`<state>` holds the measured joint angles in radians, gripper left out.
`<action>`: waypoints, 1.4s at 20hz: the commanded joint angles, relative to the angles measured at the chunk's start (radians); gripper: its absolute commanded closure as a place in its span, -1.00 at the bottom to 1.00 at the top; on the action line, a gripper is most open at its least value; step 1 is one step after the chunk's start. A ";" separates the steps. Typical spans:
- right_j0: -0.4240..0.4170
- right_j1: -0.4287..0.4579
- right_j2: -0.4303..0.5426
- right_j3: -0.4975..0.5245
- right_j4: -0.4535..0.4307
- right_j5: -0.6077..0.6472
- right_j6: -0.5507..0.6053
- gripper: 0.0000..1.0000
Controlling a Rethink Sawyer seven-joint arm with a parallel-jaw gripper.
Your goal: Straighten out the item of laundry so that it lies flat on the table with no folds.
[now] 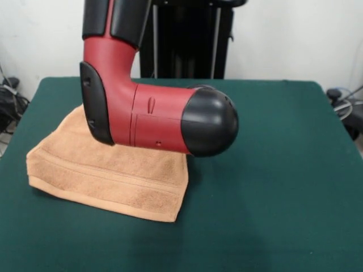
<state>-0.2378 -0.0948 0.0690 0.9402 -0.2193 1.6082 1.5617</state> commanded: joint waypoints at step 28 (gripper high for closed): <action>0.064 -0.067 0.111 -0.146 -0.012 0.291 -0.069 -1.00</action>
<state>-0.1895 -0.1846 0.0690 0.8562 -0.2201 1.8148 1.5617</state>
